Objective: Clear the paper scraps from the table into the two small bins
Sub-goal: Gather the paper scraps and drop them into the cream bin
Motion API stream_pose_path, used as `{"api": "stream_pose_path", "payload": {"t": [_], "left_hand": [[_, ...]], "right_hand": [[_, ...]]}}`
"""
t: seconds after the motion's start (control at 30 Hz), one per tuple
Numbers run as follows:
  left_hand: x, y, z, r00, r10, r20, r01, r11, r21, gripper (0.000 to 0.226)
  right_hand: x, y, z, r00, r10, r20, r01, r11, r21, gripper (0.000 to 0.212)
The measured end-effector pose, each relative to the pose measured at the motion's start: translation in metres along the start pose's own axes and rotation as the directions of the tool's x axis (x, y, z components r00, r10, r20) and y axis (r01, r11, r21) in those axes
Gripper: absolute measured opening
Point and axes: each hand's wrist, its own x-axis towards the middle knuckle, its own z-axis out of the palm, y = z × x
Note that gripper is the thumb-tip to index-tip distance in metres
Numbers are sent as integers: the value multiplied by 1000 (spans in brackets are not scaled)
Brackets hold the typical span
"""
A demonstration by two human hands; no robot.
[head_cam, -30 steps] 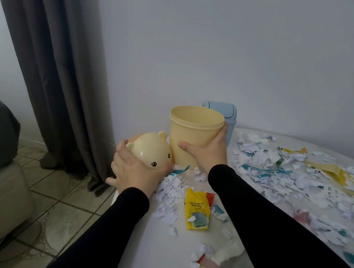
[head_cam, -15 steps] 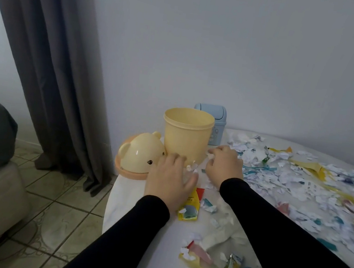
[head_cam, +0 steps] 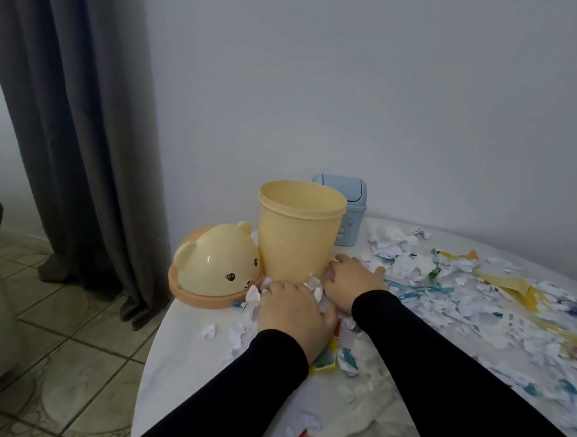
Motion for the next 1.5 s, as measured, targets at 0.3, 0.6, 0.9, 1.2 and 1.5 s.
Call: {"api": "stream_pose_path", "payload": {"t": [0.3,0.6,0.9,1.2,1.5], "left_hand": [[-15,5,-9,997,44,-71,-51,994,-93,43],[-9,-7,0,993,-39,-111,26,993,-118,62],[-8,-13,-17,1000,22,16,-20,996,-88,60],[-39,-31,-31,967,219,-133,-248,927,-280,41],[-73,-50,-21,999,22,37,-10,951,-310,60]], "right_hand": [[-22,9,-10,990,14,-140,5,992,130,25],[-44,-2,-6,951,-124,-284,183,964,192,29],[-54,-3,-4,973,-159,-170,185,971,150,28],[-89,0,-18,976,-150,-160,170,978,119,31],[-149,-19,-18,983,-114,-143,113,993,-15,39]]}}
